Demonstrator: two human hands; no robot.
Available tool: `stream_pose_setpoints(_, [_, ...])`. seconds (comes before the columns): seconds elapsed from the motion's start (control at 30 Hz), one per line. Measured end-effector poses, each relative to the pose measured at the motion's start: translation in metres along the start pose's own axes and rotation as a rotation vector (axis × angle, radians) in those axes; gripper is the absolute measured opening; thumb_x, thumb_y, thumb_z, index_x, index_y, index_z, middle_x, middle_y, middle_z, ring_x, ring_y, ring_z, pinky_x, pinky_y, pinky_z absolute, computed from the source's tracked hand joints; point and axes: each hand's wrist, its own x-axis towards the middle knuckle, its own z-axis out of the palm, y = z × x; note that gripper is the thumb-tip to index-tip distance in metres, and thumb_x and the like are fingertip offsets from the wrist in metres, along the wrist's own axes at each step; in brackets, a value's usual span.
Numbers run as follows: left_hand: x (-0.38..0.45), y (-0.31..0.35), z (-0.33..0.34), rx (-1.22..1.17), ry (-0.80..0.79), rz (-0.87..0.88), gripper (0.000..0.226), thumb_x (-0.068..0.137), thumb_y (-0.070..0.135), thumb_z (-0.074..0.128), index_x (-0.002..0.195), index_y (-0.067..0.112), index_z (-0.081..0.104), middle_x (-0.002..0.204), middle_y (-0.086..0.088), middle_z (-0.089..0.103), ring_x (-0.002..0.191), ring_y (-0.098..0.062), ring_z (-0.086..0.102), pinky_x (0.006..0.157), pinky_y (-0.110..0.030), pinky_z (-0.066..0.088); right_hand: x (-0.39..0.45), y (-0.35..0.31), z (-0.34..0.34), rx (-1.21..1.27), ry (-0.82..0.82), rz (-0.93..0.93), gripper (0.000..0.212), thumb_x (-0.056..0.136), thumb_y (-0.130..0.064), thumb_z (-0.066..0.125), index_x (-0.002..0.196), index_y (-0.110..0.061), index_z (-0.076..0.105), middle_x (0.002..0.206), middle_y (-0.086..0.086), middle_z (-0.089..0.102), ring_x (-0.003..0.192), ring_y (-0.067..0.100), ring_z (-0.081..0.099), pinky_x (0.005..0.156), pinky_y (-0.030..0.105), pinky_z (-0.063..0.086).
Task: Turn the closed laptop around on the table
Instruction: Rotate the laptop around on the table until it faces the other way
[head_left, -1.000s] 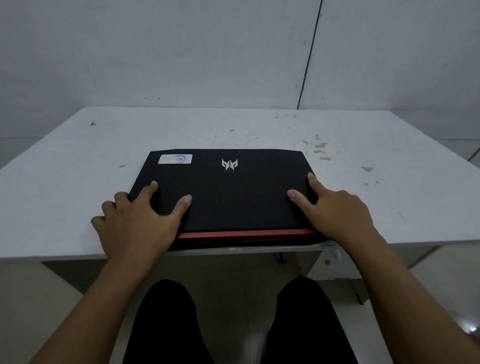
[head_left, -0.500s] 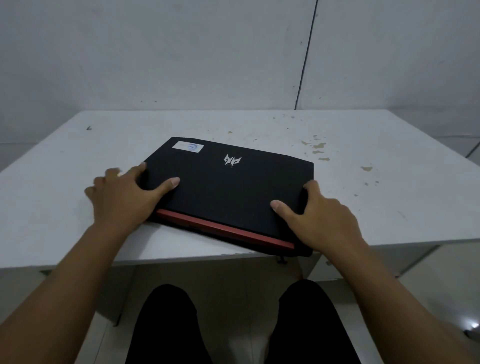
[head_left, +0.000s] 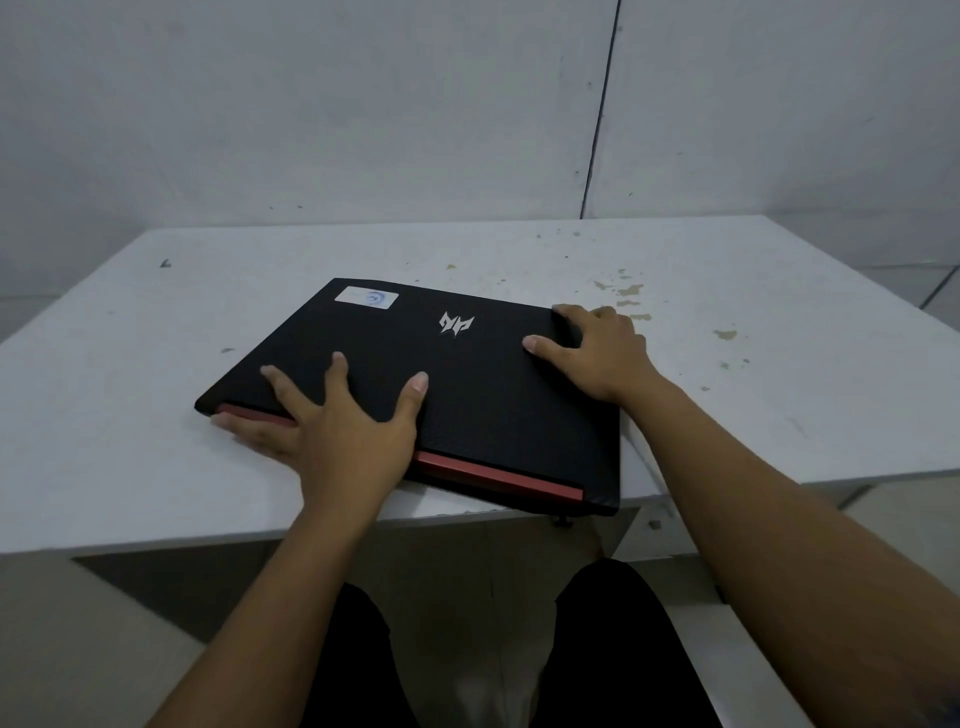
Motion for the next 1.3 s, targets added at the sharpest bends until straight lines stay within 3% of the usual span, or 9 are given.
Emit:
stream_pose_setpoints(0.23, [0.047, -0.006, -0.006, 0.094, -0.096, 0.111, 0.099, 0.075, 0.093, 0.039, 0.159, 0.04, 0.036, 0.173, -0.018, -0.004, 0.15, -0.049, -0.03, 0.114, -0.063, -0.026, -0.023, -0.012, 0.006, -0.088, 0.092, 0.139, 0.083, 0.083, -0.082, 0.04, 0.15, -0.033, 0.042, 0.145, 0.014, 0.046, 0.136, 0.036, 0.035, 0.106, 0.05, 0.026])
stream_pose_setpoints(0.4, [0.074, -0.012, -0.02, -0.026, -0.241, 0.213, 0.088, 0.077, 0.085, 0.057, 0.154, 0.045, 0.042, 0.175, -0.007, 0.002, 0.153, -0.035, -0.03, 0.122, -0.061, -0.013, -0.053, -0.013, 0.006, -0.063, 0.151, 0.205, 0.084, 0.082, -0.082, 0.04, 0.149, -0.031, 0.044, 0.141, 0.012, 0.047, 0.132, 0.034, 0.036, 0.104, 0.049, 0.028])
stream_pose_setpoints(0.57, [0.085, -0.013, -0.026, -0.052, -0.281, 0.22, 0.086, 0.075, 0.081, 0.064, 0.152, 0.048, 0.046, 0.175, -0.003, 0.007, 0.157, -0.032, -0.021, 0.123, -0.055, -0.007, -0.07, 0.011, -0.005, -0.039, 0.14, 0.02, 0.081, 0.079, -0.085, 0.047, 0.141, -0.034, 0.053, 0.12, 0.003, 0.055, 0.119, 0.025, 0.048, 0.096, 0.042, 0.042])
stream_pose_setpoints(0.7, [0.049, 0.004, -0.022, -0.081, -0.211, 0.144, 0.089, 0.076, 0.077, 0.067, 0.154, 0.042, 0.046, 0.174, -0.008, 0.007, 0.159, -0.036, -0.008, 0.126, -0.054, 0.008, -0.054, 0.038, -0.017, 0.262, 0.082, -0.088, 0.051, 0.078, -0.075, 0.066, 0.115, -0.039, 0.066, 0.096, -0.015, 0.06, 0.092, 0.013, 0.059, 0.074, 0.03, 0.042])
stream_pose_setpoints(0.83, [-0.028, 0.028, -0.014, -0.038, -0.362, 0.232, 0.118, 0.051, 0.099, 0.059, 0.156, 0.048, 0.038, 0.175, 0.004, -0.008, 0.155, -0.029, -0.028, 0.124, -0.059, -0.003, -0.049, 0.042, -0.005, 0.222, 0.155, -0.15, 0.044, 0.087, -0.073, 0.056, 0.121, -0.046, 0.059, 0.084, -0.015, 0.061, 0.08, 0.011, 0.06, 0.067, 0.029, 0.04])
stream_pose_setpoints(0.97, [-0.066, 0.029, -0.003, 0.217, -0.433, 0.364, 0.146, 0.035, 0.108, 0.049, 0.162, 0.05, 0.01, 0.173, 0.008, -0.019, 0.151, -0.021, -0.038, 0.119, -0.07, -0.006, -0.05, 0.042, -0.005, 0.14, 0.13, -0.152, 0.048, 0.094, -0.071, 0.046, 0.133, -0.046, 0.055, 0.101, -0.011, 0.067, 0.095, 0.019, 0.063, 0.073, 0.03, 0.038])
stream_pose_setpoints(1.03, [-0.065, 0.026, -0.002, 0.256, -0.408, 0.402, 0.142, 0.04, 0.102, 0.057, 0.162, 0.051, 0.007, 0.173, 0.009, -0.017, 0.153, -0.02, -0.035, 0.119, -0.071, -0.002, -0.049, 0.043, -0.007, 0.106, 0.087, -0.138, 0.055, 0.094, -0.071, 0.042, 0.143, -0.049, 0.051, 0.129, -0.008, 0.066, 0.118, 0.021, 0.059, 0.082, 0.028, 0.036])
stream_pose_setpoints(1.1, [-0.062, 0.023, -0.001, 0.262, -0.388, 0.425, 0.132, 0.048, 0.093, 0.066, 0.161, 0.053, 0.01, 0.173, 0.008, -0.014, 0.154, -0.021, -0.031, 0.119, -0.072, -0.001, -0.048, 0.041, -0.009, 0.079, 0.061, -0.114, 0.059, 0.093, -0.074, 0.04, 0.147, -0.052, 0.045, 0.144, -0.007, 0.058, 0.129, 0.021, 0.052, 0.085, 0.027, 0.034])
stream_pose_setpoints(1.3, [-0.053, 0.014, -0.008, 0.114, -0.348, 0.494, 0.119, 0.044, 0.081, 0.074, 0.153, 0.054, 0.036, 0.173, 0.013, 0.009, 0.158, -0.013, -0.013, 0.121, -0.068, 0.003, -0.056, 0.032, -0.009, 0.016, 0.081, -0.06, 0.062, 0.093, -0.076, 0.038, 0.149, -0.049, 0.044, 0.13, -0.002, 0.067, 0.112, 0.021, 0.059, 0.076, 0.03, 0.036])
